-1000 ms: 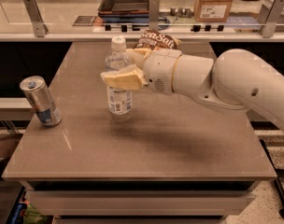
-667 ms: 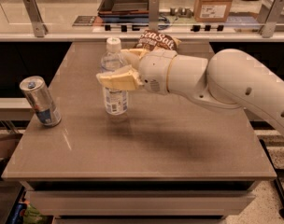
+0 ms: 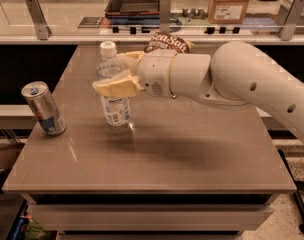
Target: Move blue plastic bottle near redbull can
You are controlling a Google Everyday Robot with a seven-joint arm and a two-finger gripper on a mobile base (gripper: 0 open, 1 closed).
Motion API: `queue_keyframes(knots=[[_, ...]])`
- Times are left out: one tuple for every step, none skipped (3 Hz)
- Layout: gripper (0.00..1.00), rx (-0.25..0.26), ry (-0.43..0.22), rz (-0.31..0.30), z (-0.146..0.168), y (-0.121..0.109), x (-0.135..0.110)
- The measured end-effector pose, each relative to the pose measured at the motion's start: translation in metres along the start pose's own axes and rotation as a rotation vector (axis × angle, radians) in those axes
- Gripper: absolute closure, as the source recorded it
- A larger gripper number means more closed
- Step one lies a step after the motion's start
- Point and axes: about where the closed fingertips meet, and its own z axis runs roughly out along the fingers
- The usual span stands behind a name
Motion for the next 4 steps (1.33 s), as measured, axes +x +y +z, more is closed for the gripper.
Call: queue_keyframes(knots=[[1.00,-0.047,-0.015,-0.021,0.018,0.016,-0.004],[1.00,-0.046,-0.016,-0.023,0.025,0.023,0.004],[1.00,-0.062,0.006,-0.044,0.033,0.034,0.014],[0.82,-0.064,0.005,-0.045,0.033,0.035,0.012]])
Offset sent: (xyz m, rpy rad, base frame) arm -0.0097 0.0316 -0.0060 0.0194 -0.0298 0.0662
